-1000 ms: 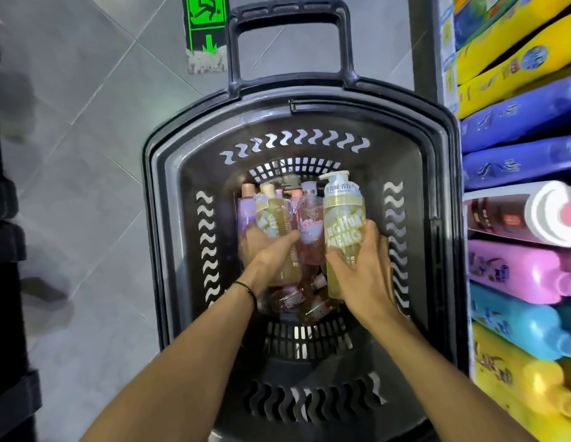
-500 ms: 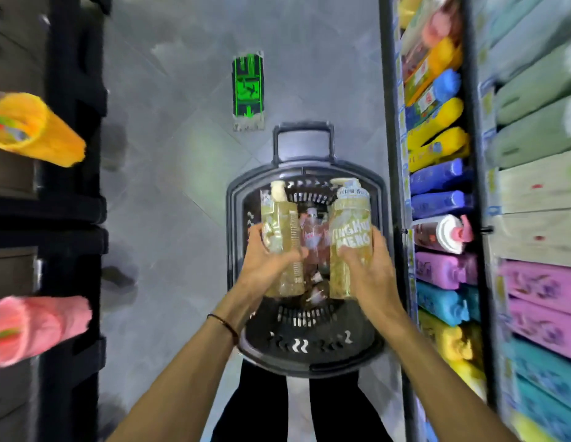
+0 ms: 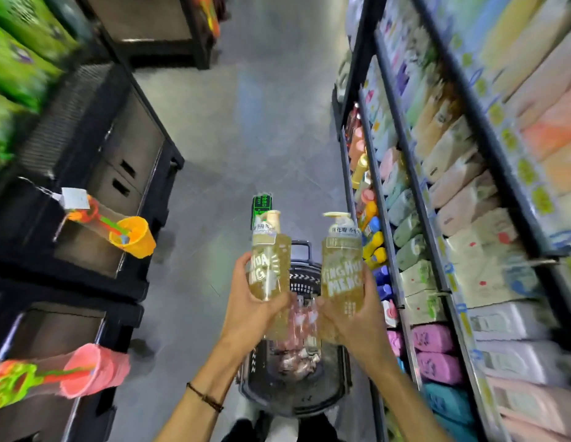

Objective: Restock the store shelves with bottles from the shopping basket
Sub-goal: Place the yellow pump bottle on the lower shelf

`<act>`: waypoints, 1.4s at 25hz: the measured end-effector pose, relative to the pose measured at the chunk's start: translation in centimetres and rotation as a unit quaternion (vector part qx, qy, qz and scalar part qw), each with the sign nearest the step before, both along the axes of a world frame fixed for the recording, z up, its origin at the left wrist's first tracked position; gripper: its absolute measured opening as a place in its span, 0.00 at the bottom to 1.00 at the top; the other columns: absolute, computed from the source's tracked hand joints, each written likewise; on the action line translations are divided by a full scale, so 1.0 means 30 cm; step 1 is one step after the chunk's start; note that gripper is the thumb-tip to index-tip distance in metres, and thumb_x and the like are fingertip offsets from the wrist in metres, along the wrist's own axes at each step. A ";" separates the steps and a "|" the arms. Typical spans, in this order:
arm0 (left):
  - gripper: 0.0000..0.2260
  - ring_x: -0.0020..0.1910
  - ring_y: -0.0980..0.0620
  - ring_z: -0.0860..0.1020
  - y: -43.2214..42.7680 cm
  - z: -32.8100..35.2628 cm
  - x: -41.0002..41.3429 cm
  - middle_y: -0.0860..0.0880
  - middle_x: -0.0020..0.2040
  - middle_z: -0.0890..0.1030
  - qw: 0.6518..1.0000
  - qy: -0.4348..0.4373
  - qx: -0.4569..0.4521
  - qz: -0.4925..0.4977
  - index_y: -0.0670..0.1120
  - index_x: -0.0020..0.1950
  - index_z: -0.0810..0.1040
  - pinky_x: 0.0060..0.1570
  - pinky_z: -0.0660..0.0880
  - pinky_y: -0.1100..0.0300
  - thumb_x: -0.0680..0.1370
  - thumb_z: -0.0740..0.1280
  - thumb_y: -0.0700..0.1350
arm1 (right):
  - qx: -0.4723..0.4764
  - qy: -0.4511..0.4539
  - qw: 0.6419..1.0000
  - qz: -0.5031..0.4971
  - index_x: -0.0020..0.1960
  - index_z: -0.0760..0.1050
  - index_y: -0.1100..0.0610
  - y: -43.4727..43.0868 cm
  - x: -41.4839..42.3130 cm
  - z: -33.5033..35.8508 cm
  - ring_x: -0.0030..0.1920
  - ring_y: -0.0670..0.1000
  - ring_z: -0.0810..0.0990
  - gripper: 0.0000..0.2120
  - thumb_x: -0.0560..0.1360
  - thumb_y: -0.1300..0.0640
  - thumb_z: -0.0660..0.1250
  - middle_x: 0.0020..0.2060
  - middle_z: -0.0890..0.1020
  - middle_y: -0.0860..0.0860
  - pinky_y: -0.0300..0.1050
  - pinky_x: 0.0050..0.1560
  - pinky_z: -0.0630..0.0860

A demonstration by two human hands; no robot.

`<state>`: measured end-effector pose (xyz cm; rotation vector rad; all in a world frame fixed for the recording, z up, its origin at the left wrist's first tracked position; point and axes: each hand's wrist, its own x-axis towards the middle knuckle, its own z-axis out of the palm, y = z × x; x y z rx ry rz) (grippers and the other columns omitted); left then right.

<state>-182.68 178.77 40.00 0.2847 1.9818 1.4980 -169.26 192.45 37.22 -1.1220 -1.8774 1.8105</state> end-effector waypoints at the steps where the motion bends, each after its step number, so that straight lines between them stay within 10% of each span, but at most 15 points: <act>1: 0.36 0.42 0.57 0.84 0.000 0.066 0.015 0.47 0.56 0.82 1.000 0.015 0.016 -0.013 0.54 0.69 0.66 0.39 0.79 0.67 0.69 0.79 0.32 | 0.016 0.014 1.000 -0.006 0.77 0.57 0.41 -0.002 0.016 0.068 0.60 0.32 0.75 0.45 0.69 0.55 0.80 0.63 0.75 0.37 0.29 0.54 0.75; 9: 0.42 0.50 0.69 0.80 -0.038 0.401 0.132 0.62 0.59 0.78 0.976 0.176 0.098 -0.089 0.57 0.72 0.63 0.47 0.75 0.74 0.66 0.83 0.43 | 0.136 0.114 0.970 -0.165 0.78 0.57 0.50 -0.155 0.206 0.441 0.59 0.30 0.77 0.46 0.69 0.68 0.78 0.64 0.76 0.39 0.29 0.58 0.74; 12: 0.40 0.48 0.70 0.80 -0.101 0.499 0.190 0.72 0.52 0.80 0.960 0.203 0.134 -0.140 0.63 0.69 0.62 0.46 0.74 0.75 0.67 0.83 0.49 | 0.185 0.113 0.952 -0.218 0.80 0.57 0.51 -0.278 0.306 0.564 0.62 0.35 0.76 0.49 0.67 0.58 0.81 0.67 0.75 0.40 0.37 0.63 0.75; 15: 0.35 0.47 0.73 0.79 -0.152 0.607 0.284 0.80 0.51 0.76 0.933 0.212 0.189 -0.220 0.62 0.69 0.61 0.44 0.73 0.76 0.73 0.78 0.43 | 0.234 0.117 0.921 -0.288 0.80 0.57 0.50 -0.429 0.442 0.699 0.60 0.28 0.74 0.49 0.67 0.54 0.82 0.67 0.73 0.37 0.23 0.54 0.71; 23: 0.34 0.54 0.71 0.77 -0.185 0.877 0.809 0.63 0.61 0.75 0.853 0.120 0.314 -0.399 0.56 0.72 0.63 0.49 0.73 0.75 0.73 0.77 0.43 | 0.362 0.095 0.788 -0.489 0.76 0.61 0.45 -0.789 0.990 0.933 0.63 0.33 0.76 0.44 0.66 0.47 0.79 0.63 0.74 0.28 0.23 0.56 0.69; 35: 0.35 0.42 0.66 0.82 -0.357 1.075 1.811 0.55 0.50 0.84 0.714 0.070 0.402 -0.568 0.52 0.66 0.68 0.45 0.74 0.76 0.67 0.80 0.32 | 0.418 0.037 0.624 -0.659 0.69 0.61 0.34 -1.252 1.849 1.103 0.54 0.31 0.79 0.42 0.61 0.51 0.78 0.55 0.76 0.23 0.22 0.49 0.71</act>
